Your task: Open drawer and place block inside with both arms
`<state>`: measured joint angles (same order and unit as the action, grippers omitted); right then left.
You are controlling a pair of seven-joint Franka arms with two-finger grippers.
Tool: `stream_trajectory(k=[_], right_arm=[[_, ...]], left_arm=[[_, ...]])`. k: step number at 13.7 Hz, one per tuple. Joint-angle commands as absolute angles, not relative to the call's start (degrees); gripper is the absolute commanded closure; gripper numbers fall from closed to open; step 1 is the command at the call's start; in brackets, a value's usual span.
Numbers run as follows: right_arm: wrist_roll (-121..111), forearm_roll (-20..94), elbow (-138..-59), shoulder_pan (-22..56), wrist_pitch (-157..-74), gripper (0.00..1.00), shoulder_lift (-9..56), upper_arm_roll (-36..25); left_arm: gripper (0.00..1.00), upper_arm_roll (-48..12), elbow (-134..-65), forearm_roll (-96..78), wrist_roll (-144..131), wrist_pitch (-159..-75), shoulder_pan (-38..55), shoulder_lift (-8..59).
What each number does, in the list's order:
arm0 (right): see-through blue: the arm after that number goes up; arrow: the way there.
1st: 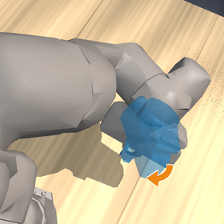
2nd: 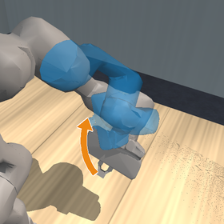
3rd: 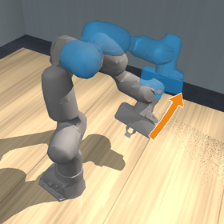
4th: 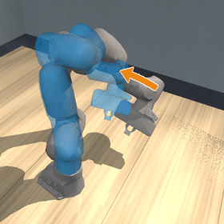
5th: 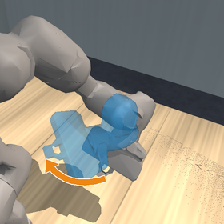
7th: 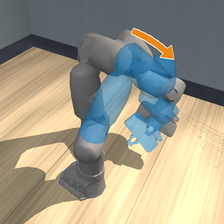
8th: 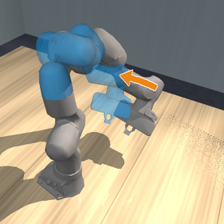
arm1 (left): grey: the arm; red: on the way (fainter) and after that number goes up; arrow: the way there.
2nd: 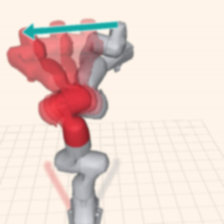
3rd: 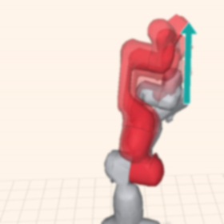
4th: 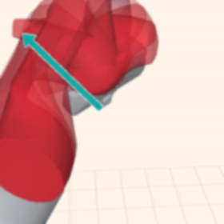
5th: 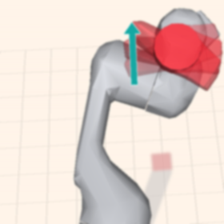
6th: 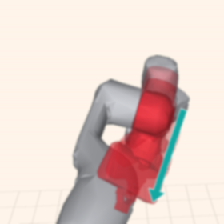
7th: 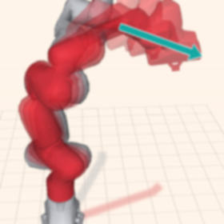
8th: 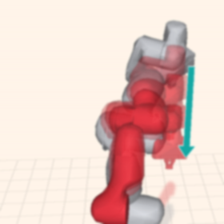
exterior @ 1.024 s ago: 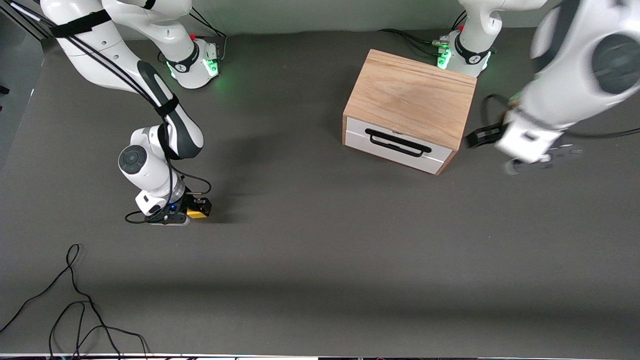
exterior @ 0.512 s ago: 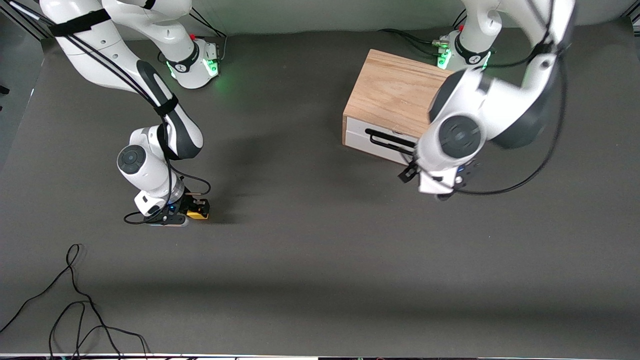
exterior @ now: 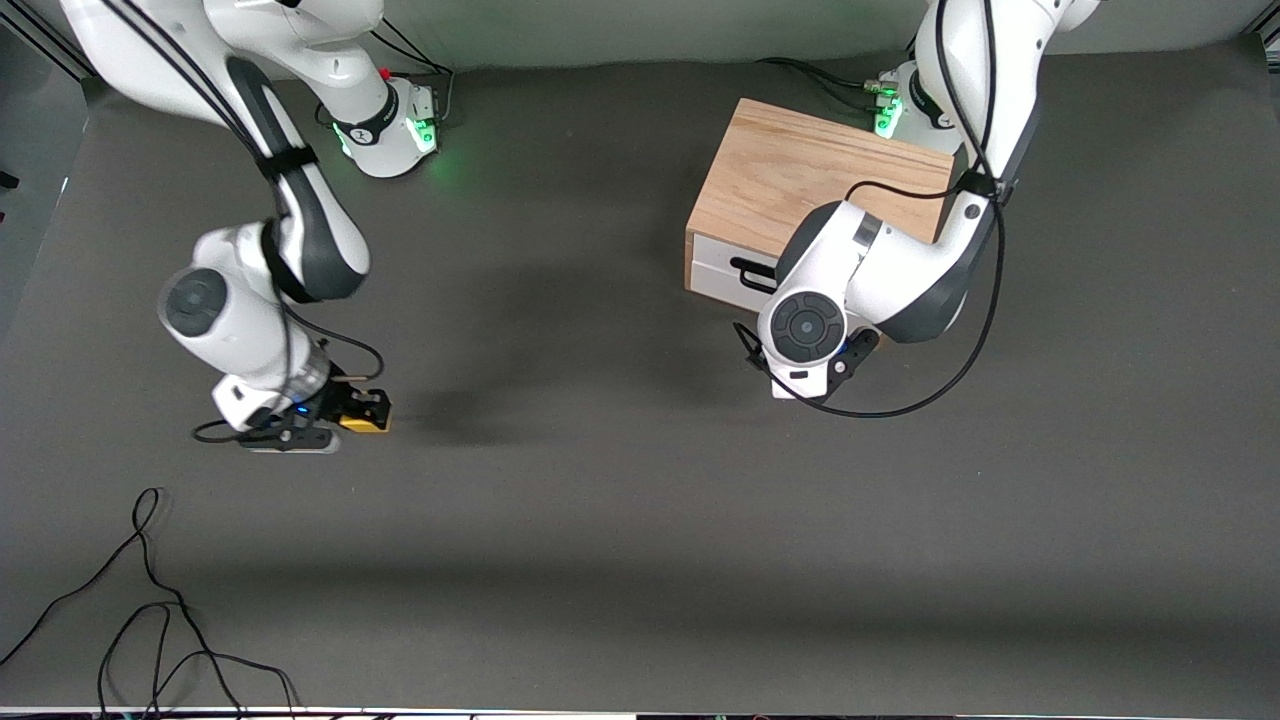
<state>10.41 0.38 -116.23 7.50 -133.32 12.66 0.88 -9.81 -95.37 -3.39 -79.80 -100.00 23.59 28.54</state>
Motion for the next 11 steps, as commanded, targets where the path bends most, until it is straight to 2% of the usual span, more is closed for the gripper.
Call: stream_trajectory(k=[1, 4, 6, 8, 11], right_arm=[[6.9, 0.6, -107.4, 8.2, -116.8, 0.71, 8.8, -0.9], [6.8, 0.6, -96.4, 8.2, -100.9, 0.71, 8.1, -1.9], [6.9, 0.6, -91.3, 8.2, -94.5, 0.71, 7.6, -2.2], [6.9, 0.6, -88.8, 8.2, -90.9, 0.71, 6.6, -2.2], [6.9, 0.6, -88.7, 8.2, -90.4, 0.71, 5.3, -2.4]], left_arm=[[0.0, -9.1, -97.3, -4.4, -81.8, -98.6, 24.1, 27.2], [0.0, -9.1, -97.9, -4.4, -84.9, -98.0, 24.2, 27.4], [0.0, -9.1, -98.2, -4.4, -85.9, -96.7, 24.3, 27.4], [0.0, -9.1, -98.2, -4.4, -86.0, -96.5, 24.1, 27.9], [0.0, -9.0, -98.1, -3.7, -86.0, -100.0, 23.7, 29.5]])
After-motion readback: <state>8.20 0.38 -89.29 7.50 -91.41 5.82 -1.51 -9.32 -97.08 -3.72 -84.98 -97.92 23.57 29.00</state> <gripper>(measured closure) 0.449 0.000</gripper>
